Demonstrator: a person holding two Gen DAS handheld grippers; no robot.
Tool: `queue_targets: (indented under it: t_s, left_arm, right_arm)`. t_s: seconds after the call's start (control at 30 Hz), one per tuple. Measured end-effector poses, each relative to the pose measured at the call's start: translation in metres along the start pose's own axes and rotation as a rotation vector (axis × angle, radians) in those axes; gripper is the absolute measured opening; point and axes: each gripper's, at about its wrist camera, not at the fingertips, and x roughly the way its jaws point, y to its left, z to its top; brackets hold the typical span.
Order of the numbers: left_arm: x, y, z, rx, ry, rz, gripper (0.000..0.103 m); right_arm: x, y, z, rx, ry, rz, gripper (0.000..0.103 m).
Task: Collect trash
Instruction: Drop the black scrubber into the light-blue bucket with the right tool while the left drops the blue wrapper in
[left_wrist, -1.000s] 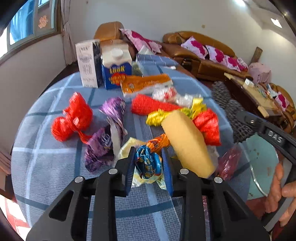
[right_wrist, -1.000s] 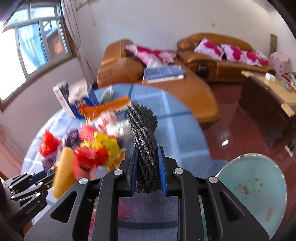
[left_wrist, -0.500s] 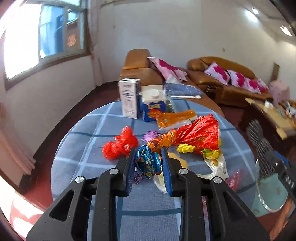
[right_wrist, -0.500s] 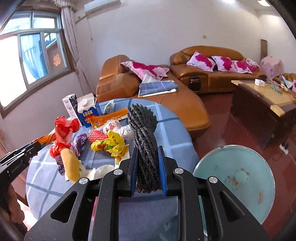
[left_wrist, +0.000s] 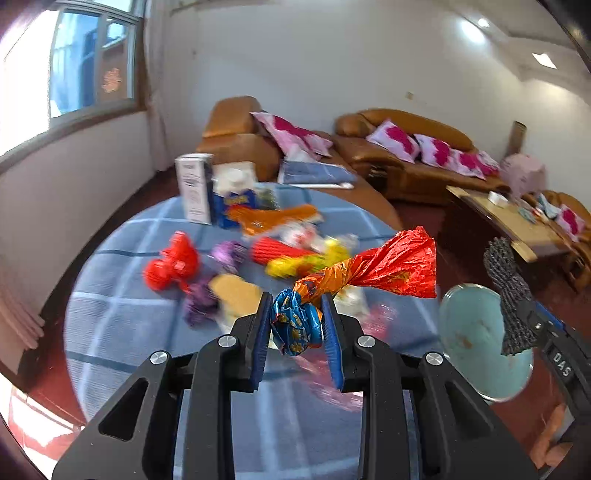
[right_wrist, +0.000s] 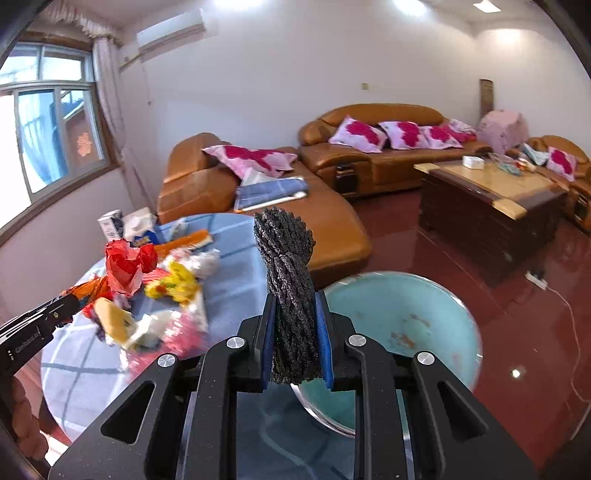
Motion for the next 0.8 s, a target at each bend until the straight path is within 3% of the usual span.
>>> queue_targets:
  t_s: [0.37,0.8]
  left_arm:
    - [0.016,-0.068,-0.011,0.101,0.049,-0.065,0.027]
    - [0.040,-0.150,-0.013,0.235,0.081,-0.108,0.027]
  right_arm:
    - [0.001,-0.057,-0.016,0.097,0.041,-0.139,0.021]
    - [0.017,-0.097,-0.029,0.182,0.099,-0.183,0.022]
